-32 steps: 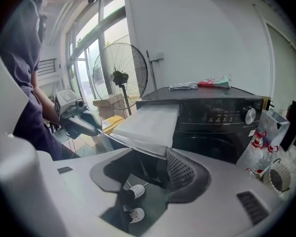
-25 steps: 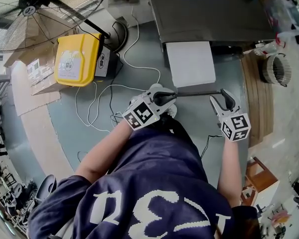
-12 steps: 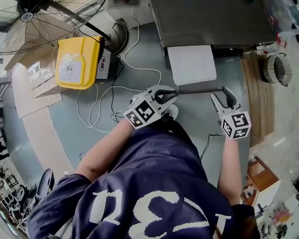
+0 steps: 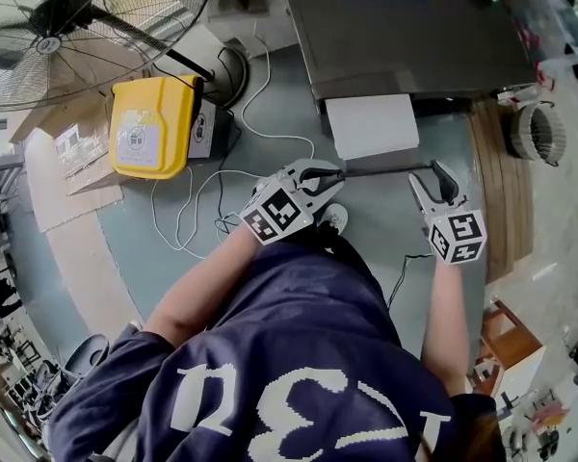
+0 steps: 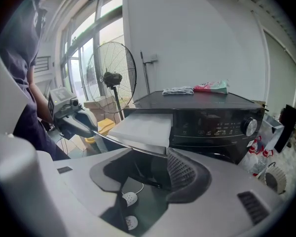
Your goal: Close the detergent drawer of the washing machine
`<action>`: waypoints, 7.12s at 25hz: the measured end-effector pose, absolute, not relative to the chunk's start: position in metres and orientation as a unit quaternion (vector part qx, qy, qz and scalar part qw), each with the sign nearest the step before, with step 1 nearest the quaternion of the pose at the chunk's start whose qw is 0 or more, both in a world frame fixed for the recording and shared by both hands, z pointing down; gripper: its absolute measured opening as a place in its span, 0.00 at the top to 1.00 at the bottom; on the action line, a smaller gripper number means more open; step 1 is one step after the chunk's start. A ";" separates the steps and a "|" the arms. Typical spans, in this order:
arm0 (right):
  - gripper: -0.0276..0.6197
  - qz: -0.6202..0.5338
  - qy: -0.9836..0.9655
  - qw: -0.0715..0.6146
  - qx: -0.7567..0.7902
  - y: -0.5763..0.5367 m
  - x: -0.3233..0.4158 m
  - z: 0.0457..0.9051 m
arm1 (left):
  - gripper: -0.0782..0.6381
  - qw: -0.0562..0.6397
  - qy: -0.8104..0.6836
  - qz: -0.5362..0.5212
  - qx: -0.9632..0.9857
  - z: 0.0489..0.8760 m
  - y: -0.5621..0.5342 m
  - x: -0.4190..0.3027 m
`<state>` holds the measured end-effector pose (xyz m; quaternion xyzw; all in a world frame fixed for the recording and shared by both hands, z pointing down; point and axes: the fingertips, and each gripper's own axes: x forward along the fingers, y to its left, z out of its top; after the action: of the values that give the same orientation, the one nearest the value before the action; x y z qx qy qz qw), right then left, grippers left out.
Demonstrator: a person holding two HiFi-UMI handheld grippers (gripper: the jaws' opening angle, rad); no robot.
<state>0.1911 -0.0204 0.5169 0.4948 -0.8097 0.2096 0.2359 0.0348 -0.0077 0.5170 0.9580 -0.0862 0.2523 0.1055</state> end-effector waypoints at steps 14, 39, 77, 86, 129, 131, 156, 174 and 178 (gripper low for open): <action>0.60 0.197 -0.809 0.231 0.503 -0.068 0.189 0.511 | 0.81 0.098 -0.096 0.243 0.960 0.509 -0.056 0.036; 0.60 0.186 -0.803 0.229 0.517 -0.136 0.177 0.511 | 0.79 0.100 -0.147 0.237 0.955 0.510 -0.126 0.026; 0.63 0.184 -0.767 0.206 0.579 -0.157 0.180 0.504 | 0.80 0.007 -0.222 0.273 0.936 0.502 -0.158 0.018; 0.93 0.199 -0.768 0.215 0.569 -0.151 0.175 0.515 | 0.87 0.080 -0.199 0.260 0.941 0.505 -0.145 0.028; 0.93 0.193 -0.752 0.219 0.591 -0.176 0.170 0.517 | 0.87 0.069 -0.282 0.233 0.928 0.503 -0.164 0.039; 0.93 0.183 -0.755 0.210 0.593 -0.175 0.169 0.506 | 0.87 0.061 -0.292 0.223 0.928 0.490 -0.169 0.034; 0.93 -0.009 -0.752 0.042 0.657 -0.128 0.198 0.255 | 0.87 -0.046 -0.368 0.075 0.926 0.282 -0.190 0.006; 0.94 -0.056 -0.770 0.014 0.636 -0.091 0.164 0.179 | 0.87 -0.056 -0.387 0.016 0.920 0.212 -0.165 -0.019; 0.93 -0.062 -0.768 0.014 0.638 -0.089 0.162 0.175 | 0.87 -0.056 -0.391 0.014 0.919 0.210 -0.163 -0.022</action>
<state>0.1616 -0.0889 0.1748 0.6376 -0.7678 -0.0617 0.0141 -0.0224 -0.1634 0.2104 0.9187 -0.3907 0.0136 -0.0558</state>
